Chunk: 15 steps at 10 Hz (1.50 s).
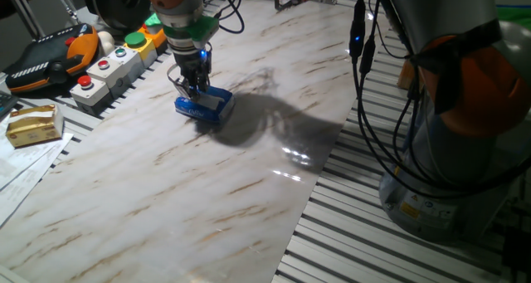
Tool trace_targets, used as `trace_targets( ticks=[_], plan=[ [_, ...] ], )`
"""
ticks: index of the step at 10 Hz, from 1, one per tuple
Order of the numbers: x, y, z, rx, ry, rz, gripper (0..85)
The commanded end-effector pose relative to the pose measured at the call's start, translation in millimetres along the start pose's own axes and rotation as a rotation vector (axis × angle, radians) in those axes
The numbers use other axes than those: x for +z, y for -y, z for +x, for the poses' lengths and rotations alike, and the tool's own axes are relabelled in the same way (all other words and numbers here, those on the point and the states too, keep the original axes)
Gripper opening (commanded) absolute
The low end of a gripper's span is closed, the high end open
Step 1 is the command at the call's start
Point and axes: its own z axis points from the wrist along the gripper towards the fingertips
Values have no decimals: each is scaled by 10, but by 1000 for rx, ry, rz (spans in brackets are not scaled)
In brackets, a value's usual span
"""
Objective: Pull out a napkin
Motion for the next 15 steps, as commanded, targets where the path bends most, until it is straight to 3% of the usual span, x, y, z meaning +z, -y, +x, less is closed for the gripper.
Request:
trace_targets(
  ticks=[1,12,15],
  plan=[
    [10,2,-5,0,1,0,393],
    [69,13,-22,0,8,3,373],
    [77,13,-24,-4,13,2,270]
  ],
)
